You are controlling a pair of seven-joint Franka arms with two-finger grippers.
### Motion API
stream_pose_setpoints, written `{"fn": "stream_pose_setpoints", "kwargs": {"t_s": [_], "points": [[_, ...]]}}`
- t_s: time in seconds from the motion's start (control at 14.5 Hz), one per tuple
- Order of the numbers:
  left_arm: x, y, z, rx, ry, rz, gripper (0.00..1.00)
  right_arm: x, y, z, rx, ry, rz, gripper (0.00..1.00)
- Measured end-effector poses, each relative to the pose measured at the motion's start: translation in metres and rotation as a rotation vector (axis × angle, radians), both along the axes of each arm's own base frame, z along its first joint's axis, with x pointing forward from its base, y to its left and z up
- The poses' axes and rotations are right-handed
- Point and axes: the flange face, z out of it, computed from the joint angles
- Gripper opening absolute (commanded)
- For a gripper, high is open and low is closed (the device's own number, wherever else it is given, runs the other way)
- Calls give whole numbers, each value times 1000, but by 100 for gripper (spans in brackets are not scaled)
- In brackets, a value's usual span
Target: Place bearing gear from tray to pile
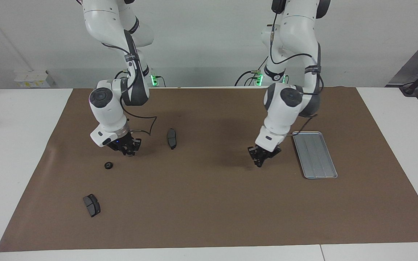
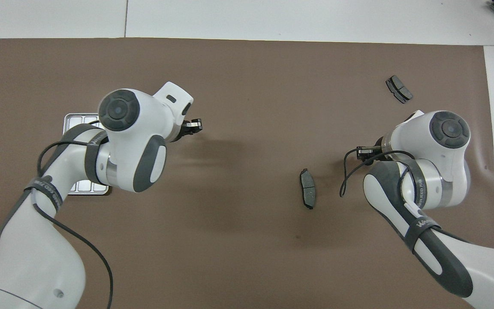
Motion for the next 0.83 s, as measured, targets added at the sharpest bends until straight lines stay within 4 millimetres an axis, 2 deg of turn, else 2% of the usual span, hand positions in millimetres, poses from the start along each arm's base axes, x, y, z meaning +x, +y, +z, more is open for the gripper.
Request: {"fn": "stream_pose_setpoints", "kwargs": {"t_s": [0.21, 0.28, 0.35, 0.48, 0.55, 0.62, 0.69, 0.83], "points": [[-43, -93, 0, -67, -13, -62, 3, 4, -1, 6, 2, -22, -5, 100], [-58, -121, -3, -84, -9, -85, 3, 8, -2, 16, 5, -42, -12, 100], [-69, -144, -7, -95, -9, -100, 8, 14, -4, 30, 9, -72, -26, 100], [-83, -174, -11, -113, -28, -124, 41, 21, -8, 67, 19, -134, -57, 100], [-88, -184, -12, -120, -36, -136, 70, 22, -9, 84, 24, -158, -69, 100], [-90, -189, -12, -124, -42, -143, 94, 22, -10, 100, 28, -169, -76, 100], [-91, -190, -12, -127, -46, -145, 100, 22, -10, 117, 30, -168, -80, 100], [-88, -189, -9, -128, -51, -141, 100, 25, -10, 154, 30, -151, -86, 100]]}}
